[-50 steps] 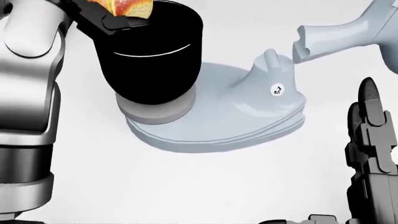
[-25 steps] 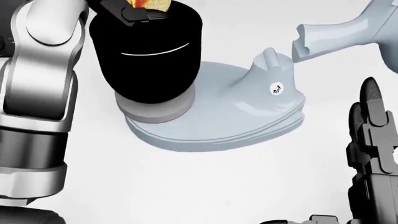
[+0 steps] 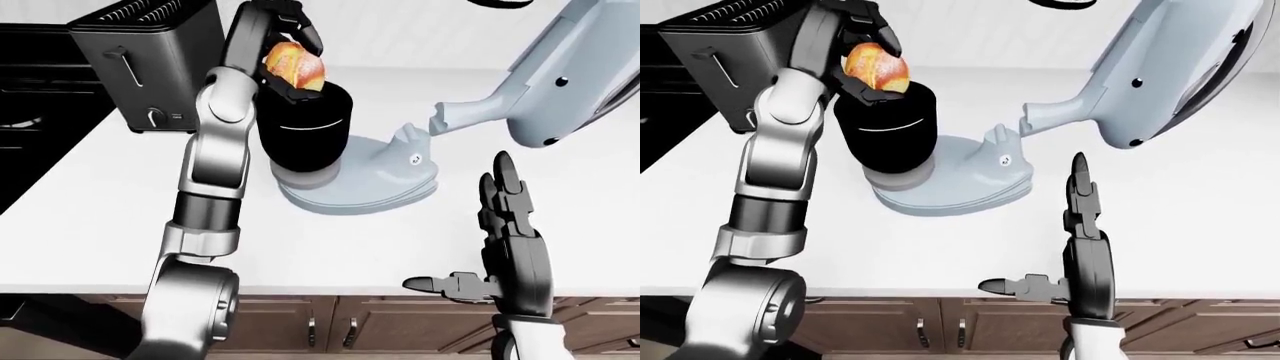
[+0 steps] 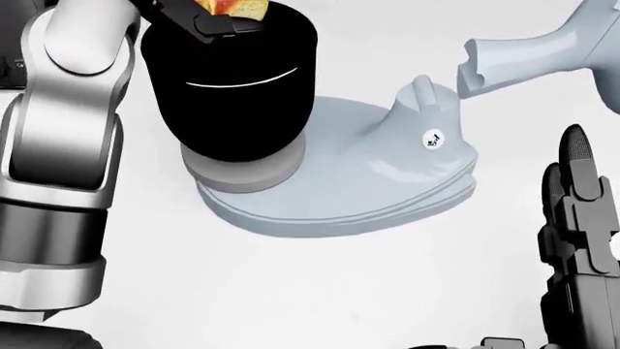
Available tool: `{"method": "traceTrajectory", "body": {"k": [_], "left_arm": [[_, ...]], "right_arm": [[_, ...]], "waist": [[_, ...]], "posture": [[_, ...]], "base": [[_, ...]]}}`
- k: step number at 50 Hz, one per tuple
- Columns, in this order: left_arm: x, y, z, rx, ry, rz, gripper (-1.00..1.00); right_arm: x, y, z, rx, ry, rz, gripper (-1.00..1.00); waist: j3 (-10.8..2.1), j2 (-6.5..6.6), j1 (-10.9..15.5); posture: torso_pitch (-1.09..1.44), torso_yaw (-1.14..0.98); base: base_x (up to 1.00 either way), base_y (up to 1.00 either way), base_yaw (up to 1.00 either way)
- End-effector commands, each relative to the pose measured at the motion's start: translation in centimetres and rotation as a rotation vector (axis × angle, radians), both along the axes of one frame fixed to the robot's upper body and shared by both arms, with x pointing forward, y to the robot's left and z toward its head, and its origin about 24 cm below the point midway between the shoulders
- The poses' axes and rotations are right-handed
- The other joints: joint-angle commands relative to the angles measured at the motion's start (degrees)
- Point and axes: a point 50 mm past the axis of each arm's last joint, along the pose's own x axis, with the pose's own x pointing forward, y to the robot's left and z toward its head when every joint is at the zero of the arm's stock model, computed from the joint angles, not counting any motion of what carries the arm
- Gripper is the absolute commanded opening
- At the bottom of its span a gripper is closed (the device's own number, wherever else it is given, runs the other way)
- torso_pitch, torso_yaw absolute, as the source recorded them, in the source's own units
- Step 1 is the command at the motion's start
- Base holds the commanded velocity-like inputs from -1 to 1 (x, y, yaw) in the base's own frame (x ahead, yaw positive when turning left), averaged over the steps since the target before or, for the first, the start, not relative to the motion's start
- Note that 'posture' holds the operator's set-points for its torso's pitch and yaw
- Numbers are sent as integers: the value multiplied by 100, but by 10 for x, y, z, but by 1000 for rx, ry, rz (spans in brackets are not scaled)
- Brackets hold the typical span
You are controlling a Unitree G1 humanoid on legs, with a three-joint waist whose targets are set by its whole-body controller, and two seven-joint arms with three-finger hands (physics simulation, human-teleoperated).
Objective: Place the bread in the stand mixer bowl.
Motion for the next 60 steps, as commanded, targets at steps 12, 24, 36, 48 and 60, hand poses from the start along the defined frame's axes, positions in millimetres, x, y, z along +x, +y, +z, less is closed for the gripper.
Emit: {"method": "traceTrajectory", "body": {"k": [12, 24, 36, 48, 60], "left_arm": [[-8, -1, 24, -7, -99, -7, 45], [-8, -2, 21, 4, -91, -8, 56], [-7, -1, 19, 12, -85, -1, 100], [-8, -1, 19, 13, -85, 0, 100], [-11, 2, 25, -6, -88, -2, 100]], "right_arm": [[-4, 2, 14, -14, -78, 4, 100], [-3, 1, 14, -13, -78, 5, 100], [-2, 2, 12, -12, -75, 7, 100], [-1, 2, 10, -8, -71, 10, 100], [-1, 3, 12, -10, -73, 11, 100]], "waist": [[-132, 2, -3], [-134, -2, 0], [-135, -1, 1], [-137, -2, 0], [-134, 1, 0]], "posture": [[0, 0], [0, 0], [0, 0], [0, 0], [0, 0]], "base": [[0, 0, 0], [0, 0, 0], [0, 0, 0], [0, 0, 0], [0, 0, 0]]}}
